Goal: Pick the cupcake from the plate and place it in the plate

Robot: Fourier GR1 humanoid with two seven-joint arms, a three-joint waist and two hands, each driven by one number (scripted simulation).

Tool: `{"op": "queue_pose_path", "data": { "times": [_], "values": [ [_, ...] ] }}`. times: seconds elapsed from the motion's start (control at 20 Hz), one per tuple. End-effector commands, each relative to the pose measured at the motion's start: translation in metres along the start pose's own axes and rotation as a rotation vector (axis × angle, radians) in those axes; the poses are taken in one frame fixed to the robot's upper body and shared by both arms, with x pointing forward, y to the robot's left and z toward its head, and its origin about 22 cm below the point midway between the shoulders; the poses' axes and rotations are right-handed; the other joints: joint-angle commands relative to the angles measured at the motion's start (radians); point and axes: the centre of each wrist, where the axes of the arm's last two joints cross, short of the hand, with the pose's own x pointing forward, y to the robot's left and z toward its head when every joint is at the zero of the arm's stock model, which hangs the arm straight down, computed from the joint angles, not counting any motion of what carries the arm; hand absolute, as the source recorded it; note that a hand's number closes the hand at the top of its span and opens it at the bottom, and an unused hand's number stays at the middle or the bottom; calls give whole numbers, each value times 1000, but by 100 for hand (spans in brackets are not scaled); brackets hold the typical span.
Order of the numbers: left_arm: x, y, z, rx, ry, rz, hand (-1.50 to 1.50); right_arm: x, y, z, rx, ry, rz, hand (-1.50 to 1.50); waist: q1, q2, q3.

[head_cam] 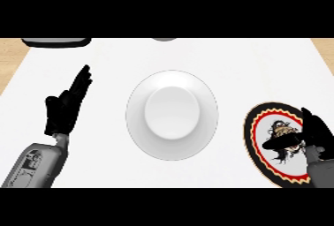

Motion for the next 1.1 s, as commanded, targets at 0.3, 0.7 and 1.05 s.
{"op": "queue_pose_path", "data": {
  "times": [0.3, 0.7, 1.05],
  "values": [
    [10, -18, 14, 8, 8, 4, 0, -25, 6, -13, 32, 105, -3, -150, -2, -2, 0],
    [-4, -10, 19, 2, 0, 1, 0, -14, 5, -22, -88, 69, 35, 150, 0, -1, 0],
    [5, -3, 6, -1, 5, 17, 0, -27, 13, -6, -192, -72, 62, 150, -4, -2, 0]
  ]
}}
